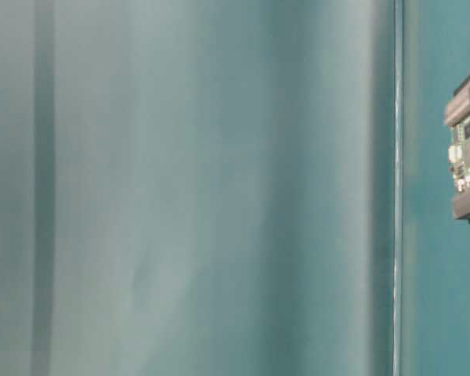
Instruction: Insert the USB into the fixed PCB.
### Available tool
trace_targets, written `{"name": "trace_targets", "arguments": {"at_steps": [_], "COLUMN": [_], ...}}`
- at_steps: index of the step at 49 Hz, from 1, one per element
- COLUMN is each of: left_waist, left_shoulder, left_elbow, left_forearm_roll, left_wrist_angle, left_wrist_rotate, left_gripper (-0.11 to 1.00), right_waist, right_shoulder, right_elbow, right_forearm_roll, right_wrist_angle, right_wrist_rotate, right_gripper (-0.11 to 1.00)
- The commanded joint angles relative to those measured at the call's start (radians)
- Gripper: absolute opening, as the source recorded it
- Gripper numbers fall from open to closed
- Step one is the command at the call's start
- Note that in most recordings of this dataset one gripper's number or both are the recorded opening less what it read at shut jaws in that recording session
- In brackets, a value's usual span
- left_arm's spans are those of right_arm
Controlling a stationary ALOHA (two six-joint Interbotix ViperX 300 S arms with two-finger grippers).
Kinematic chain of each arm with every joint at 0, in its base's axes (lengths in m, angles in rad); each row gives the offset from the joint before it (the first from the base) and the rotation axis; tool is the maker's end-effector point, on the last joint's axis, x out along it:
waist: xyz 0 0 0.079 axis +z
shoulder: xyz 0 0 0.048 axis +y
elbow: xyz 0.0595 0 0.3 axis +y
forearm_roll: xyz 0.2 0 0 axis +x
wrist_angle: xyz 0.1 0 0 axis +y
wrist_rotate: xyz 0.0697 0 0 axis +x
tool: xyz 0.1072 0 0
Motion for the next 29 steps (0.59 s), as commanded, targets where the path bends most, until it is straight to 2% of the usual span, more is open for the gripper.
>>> {"name": "trace_targets", "arguments": {"at_steps": [1, 13, 29], "left_waist": [0.003, 0.003, 0.003], "left_shoulder": [0.006, 0.006, 0.006], "left_elbow": [-0.028, -0.028, -0.028], "left_forearm_roll": [0.002, 0.003, 0.002], "left_wrist_angle": [-0.005, -0.005, -0.005], "left_wrist_rotate": [0.006, 0.006, 0.006], "left_gripper": [0.0, 0.0, 0.0], "right_waist": [-0.008, -0.081, -0.304], "right_shoulder": [-0.069, -0.252, -0.514], "right_elbow": [0.029, 0.15, 0.273], "right_forearm_roll": [-0.052, -0.176, -0.331], "right_wrist_angle": [0.006, 0.12, 0.359], "right_wrist_rotate": [-0.002, -0.002, -0.014], "right_gripper": [0.62, 0.62, 0.62]}}
